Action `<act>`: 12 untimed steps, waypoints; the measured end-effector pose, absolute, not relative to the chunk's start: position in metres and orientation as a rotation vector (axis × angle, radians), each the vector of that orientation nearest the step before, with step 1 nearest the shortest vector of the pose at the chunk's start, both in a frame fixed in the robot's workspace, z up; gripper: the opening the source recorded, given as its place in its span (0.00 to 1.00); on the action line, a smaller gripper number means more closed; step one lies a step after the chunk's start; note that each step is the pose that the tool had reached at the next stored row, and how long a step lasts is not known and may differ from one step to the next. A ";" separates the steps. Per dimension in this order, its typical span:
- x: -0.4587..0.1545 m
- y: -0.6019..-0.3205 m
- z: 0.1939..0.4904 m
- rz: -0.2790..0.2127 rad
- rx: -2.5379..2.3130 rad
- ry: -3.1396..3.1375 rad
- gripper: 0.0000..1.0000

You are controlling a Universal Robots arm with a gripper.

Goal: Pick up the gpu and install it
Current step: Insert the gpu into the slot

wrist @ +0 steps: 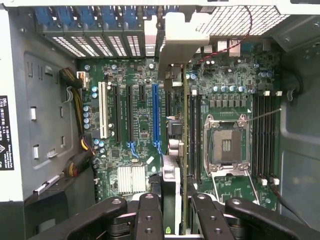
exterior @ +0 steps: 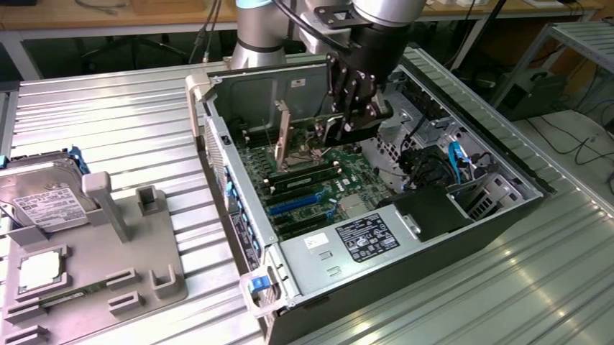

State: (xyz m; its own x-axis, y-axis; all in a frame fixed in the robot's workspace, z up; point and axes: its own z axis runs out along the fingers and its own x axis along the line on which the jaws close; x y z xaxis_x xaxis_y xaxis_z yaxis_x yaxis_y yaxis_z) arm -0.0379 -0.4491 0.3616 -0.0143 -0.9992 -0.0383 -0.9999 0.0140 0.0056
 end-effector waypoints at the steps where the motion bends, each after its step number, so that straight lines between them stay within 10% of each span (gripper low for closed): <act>1: -0.038 -0.449 0.361 0.049 -2.190 2.219 0.28; 12: -0.040 -0.449 0.341 0.059 -2.188 2.211 0.28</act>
State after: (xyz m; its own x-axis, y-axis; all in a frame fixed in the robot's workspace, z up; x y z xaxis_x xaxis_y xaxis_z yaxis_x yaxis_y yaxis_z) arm -0.0396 -0.4491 0.3405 -0.0105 -0.9988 -0.0483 -0.9999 0.0102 0.0057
